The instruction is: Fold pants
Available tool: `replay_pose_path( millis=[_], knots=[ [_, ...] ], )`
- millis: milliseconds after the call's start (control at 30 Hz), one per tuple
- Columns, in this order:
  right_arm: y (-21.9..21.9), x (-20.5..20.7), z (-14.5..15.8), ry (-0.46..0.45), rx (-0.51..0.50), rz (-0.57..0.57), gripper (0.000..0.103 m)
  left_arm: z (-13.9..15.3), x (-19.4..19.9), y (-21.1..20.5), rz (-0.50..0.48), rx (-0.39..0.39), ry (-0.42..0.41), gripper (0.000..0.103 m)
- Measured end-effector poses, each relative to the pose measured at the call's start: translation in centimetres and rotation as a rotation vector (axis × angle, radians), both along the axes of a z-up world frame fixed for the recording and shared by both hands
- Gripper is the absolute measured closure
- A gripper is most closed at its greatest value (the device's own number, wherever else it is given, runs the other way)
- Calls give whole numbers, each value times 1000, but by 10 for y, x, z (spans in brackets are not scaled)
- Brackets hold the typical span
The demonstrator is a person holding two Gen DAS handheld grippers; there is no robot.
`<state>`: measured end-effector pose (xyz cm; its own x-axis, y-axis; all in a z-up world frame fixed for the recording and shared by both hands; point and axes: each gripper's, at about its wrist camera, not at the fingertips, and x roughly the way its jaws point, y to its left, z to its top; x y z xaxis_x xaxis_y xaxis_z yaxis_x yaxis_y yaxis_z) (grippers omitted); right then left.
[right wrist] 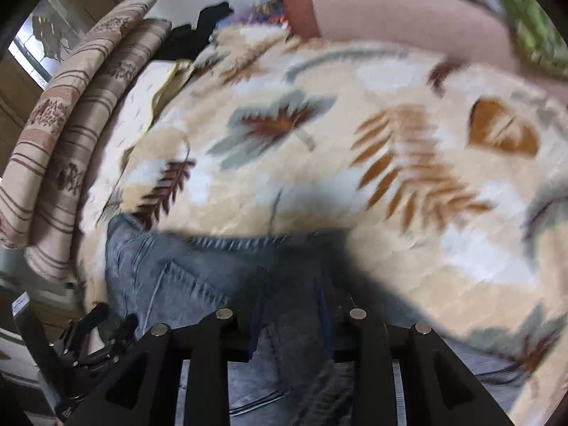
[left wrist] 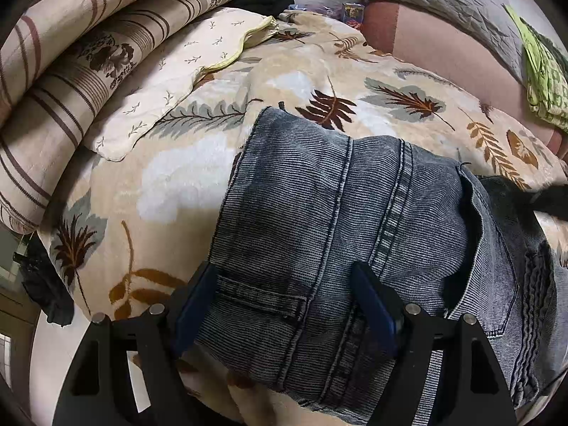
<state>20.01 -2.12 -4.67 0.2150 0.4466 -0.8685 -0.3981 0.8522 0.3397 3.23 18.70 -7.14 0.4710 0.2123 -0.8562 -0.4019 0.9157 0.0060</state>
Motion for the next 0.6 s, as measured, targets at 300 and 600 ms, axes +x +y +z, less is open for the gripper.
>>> replay_pose_path(
  millis=[300, 600],
  knots=[
    [-6, 0, 0, 4, -6, -14, 73, 0, -1, 0, 1, -4, -6, 24],
    [-5, 2, -19, 70, 27, -47, 39, 3, -4, 6, -9, -53, -36, 23]
  ],
)
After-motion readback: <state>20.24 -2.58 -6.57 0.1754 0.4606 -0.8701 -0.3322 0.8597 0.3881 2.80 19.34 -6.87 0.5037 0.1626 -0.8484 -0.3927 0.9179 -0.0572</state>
